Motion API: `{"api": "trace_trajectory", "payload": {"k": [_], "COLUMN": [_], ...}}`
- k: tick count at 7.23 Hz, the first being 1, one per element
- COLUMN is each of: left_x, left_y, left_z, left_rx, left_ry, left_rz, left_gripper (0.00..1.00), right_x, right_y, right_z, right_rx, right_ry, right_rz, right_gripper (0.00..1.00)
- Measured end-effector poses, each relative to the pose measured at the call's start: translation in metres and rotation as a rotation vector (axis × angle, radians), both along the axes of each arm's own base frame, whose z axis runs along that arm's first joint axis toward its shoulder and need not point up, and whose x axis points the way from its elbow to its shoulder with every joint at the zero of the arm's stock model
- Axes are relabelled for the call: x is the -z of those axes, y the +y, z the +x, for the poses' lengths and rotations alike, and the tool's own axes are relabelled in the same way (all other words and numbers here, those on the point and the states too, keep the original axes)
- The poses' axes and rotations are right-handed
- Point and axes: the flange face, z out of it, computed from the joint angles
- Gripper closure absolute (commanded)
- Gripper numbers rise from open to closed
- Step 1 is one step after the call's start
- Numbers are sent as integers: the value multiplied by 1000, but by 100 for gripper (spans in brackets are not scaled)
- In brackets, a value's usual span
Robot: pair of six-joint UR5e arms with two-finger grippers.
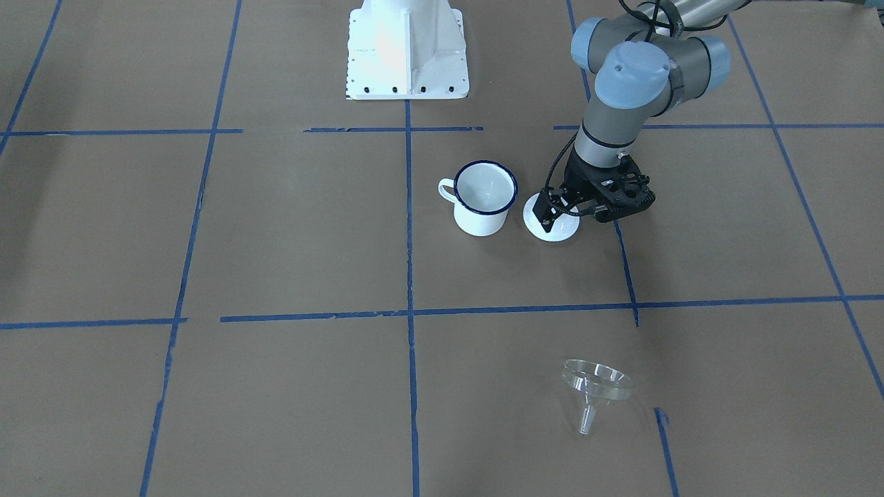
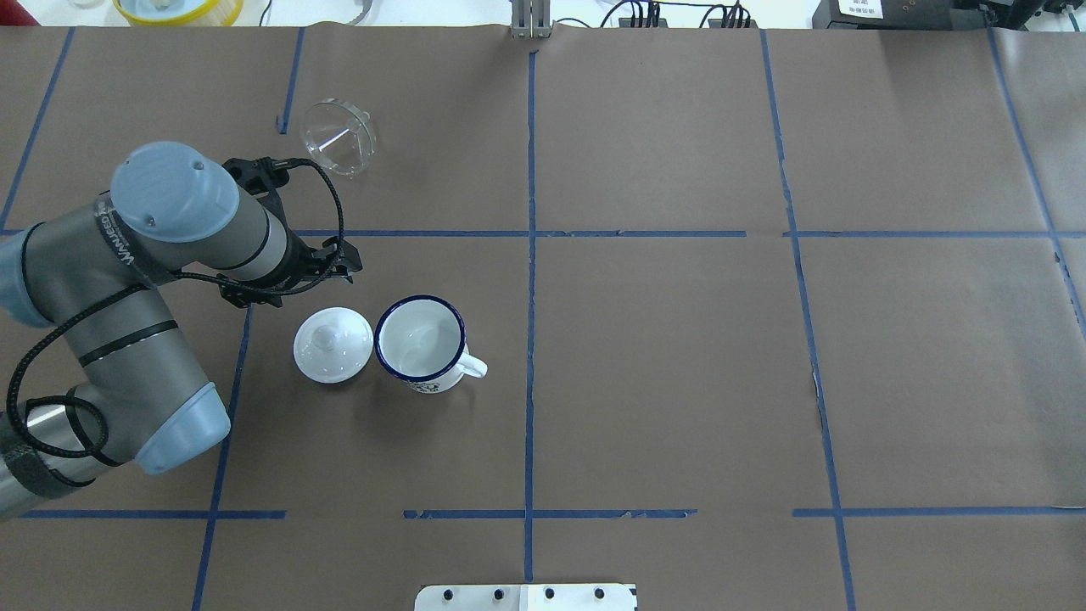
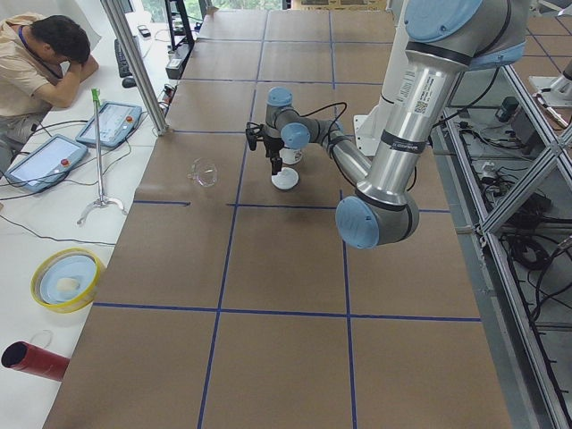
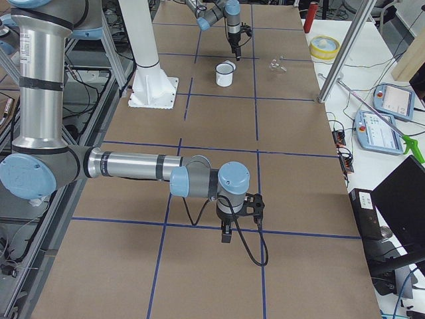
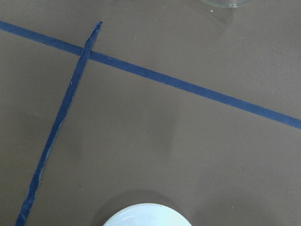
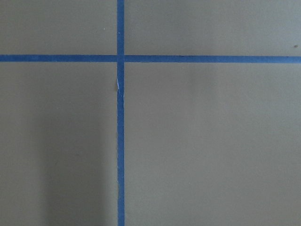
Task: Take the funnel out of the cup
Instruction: 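Move the left gripper over the round white lid beside the mug, then lower the left gripper and grasp the white lid's knob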
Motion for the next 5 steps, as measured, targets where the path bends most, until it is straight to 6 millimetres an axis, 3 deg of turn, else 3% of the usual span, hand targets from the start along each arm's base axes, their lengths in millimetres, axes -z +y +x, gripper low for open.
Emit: {"api": "trace_trajectory", "payload": {"k": [3, 5], "left_x": [-3, -7], "left_y": [14, 22], "left_z": [12, 21], "left_rx": [-75, -99], "left_ry": [11, 9], "left_rz": [-5, -13], "left_gripper": [0, 11], "right_x": [0, 0], "right_y": [0, 0], "right_z": [0, 0], "right_rx": [0, 0], "right_ry": [0, 0], "right_rz": [0, 0], "right_gripper": [0, 0]}}
